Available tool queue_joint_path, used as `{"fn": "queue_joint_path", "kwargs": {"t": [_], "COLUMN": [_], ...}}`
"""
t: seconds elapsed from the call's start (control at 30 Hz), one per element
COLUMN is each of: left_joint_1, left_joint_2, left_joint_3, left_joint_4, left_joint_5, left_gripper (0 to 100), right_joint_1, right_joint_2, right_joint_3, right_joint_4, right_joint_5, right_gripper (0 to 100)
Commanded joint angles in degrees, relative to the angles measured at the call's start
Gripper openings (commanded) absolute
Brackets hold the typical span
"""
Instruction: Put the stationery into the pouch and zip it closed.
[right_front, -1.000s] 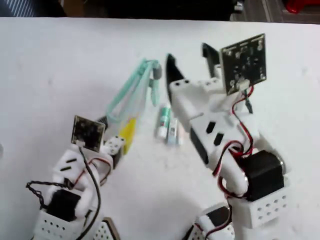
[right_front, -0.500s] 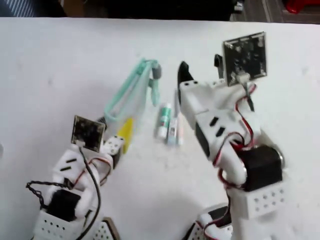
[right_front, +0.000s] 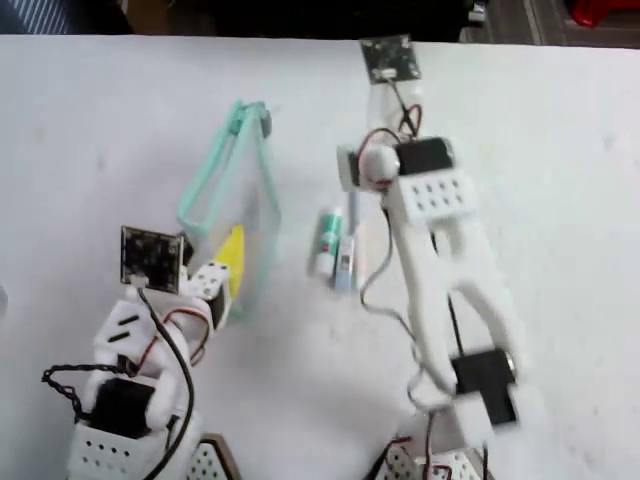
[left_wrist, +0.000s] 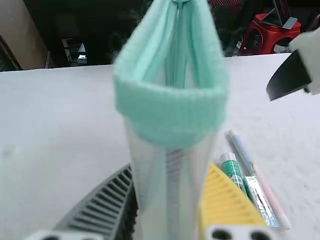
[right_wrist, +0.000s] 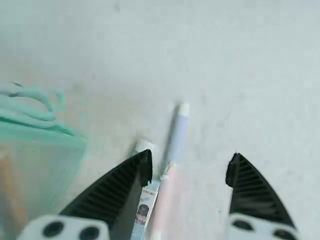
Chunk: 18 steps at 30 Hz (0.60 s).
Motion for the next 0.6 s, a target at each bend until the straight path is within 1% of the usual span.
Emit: {"fn": "queue_joint_path", "kwargs": {"t": [0.0, 0.07, 0.13, 0.3, 0.5, 0.57], "left_joint_1": [-0.40, -0.40, -0.40, -0.40, -0.40, -0.40], "left_joint_2": [-0.75, -0.75, -0.75, -0.75, -0.75, -0.75], "left_joint_3": [-0.26, -0.26, -0.26, -0.18, -0.18, -0.18], "left_joint_4": [-0.88, -0.88, -0.88, -0.88, -0.88, -0.88], "left_joint_5": [0.88, 0.88, 0.88, 0.88, 0.88, 0.88], "left_gripper": [16, 16, 16, 16, 16, 16], "right_joint_1": [0.66, 0.48, 0.48, 1.01, 0.57, 0.92], "right_joint_2": [10.51, 16.92, 22.99, 36.97, 49.19, 52.18], "right_joint_3": [-6.24, -10.64, -16.62, -30.42, -45.36, -49.67], "right_joint_4": [-5.49, -7.34, -6.37, 0.04, 8.66, 11.30], "right_joint_5": [0.00, 0.00, -0.09, -0.53, -0.53, -0.53], "right_gripper": [22.9, 22.9, 22.9, 22.9, 22.8, 19.7]}}
